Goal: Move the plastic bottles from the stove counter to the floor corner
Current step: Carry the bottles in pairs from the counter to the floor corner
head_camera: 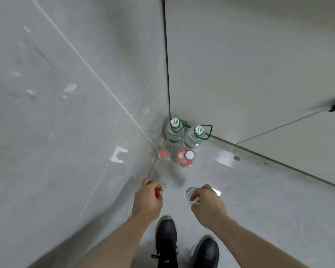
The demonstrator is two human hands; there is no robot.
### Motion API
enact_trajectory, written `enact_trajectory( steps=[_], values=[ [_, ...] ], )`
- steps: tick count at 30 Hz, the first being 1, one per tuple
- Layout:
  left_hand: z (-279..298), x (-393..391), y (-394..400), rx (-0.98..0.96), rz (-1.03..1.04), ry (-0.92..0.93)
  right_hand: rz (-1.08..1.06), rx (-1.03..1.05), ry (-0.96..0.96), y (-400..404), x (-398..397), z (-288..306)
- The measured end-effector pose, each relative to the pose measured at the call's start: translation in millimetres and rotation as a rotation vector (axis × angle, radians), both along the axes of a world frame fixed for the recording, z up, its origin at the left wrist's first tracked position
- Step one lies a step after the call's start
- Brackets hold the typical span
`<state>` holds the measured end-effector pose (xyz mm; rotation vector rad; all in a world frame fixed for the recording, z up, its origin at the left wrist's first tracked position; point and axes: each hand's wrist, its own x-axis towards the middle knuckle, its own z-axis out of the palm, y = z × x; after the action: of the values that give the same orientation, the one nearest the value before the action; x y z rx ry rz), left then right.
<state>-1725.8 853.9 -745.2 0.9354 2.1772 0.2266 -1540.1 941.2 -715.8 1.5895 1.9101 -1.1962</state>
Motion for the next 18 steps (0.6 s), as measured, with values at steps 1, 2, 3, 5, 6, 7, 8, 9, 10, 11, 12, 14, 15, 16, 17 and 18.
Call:
enact_trajectory(
  steps=[1,2,3,5,6,7,8,9,10,11,12,14,15,16,17,18],
  values=[
    [-14.0,-3.0,1.9,0.003,-0.002,0.004,-0.005,-0.002,0.011,0.5,-4.6,-15.2],
    [-27.0,-5.6,3.2,0.008,-0.009,0.005,-0.009,-0.001,0.016,1.0,-9.2,-28.9],
    [-38.4,-7.5,4.7,0.016,-0.017,0.005,-0.013,0.002,0.020,1.9,-13.9,-41.0],
    [-58.2,-12.0,6.6,0.029,-0.034,0.005,-0.005,0.013,0.019,3.8,-23.9,-61.9],
    [-66.5,-14.0,7.3,0.031,-0.041,0.003,-0.001,0.013,0.015,4.5,-28.4,-71.0],
    [-73.1,-15.9,9.0,0.038,-0.050,0.003,-0.002,0.010,0.015,5.8,-32.0,-79.0],
    [-79.4,-18.0,11.1,0.047,-0.064,0.007,-0.008,0.006,0.017,7.5,-35.3,-86.6],
    [-84.9,-19.9,13.6,0.056,-0.079,0.013,-0.018,0.005,0.022,9.2,-38.2,-93.2],
    [-90.0,-21.5,16.9,0.064,-0.091,0.019,-0.032,0.005,0.027,11.4,-40.7,-99.1],
    [-94.3,-22.6,21.1,0.070,-0.102,0.023,-0.047,0.006,0.033,13.8,-42.8,-104.7],
    [-98.5,-23.9,25.1,0.077,-0.109,0.027,-0.062,0.009,0.040,16.0,-44.7,-109.7],
    [-105.4,-25.5,33.1,0.085,-0.110,0.029,-0.088,0.020,0.053,19.4,-48.7,-119.1],
    [-107.9,-26.1,37.0,0.089,-0.107,0.029,-0.101,0.023,0.055,20.3,-50.2,-123.6],
    [-110.8,-26.8,40.8,0.093,-0.100,0.028,-0.116,0.022,0.055,20.7,-51.4,-127.9],
    [-113.1,-27.6,44.5,0.097,-0.092,0.029,-0.136,0.022,0.053,20.5,-52.4,-131.7],
    [-115.1,-28.3,48.2,0.101,-0.087,0.030,-0.164,0.021,0.049,20.3,-52.9,-135.5]
  ],
)
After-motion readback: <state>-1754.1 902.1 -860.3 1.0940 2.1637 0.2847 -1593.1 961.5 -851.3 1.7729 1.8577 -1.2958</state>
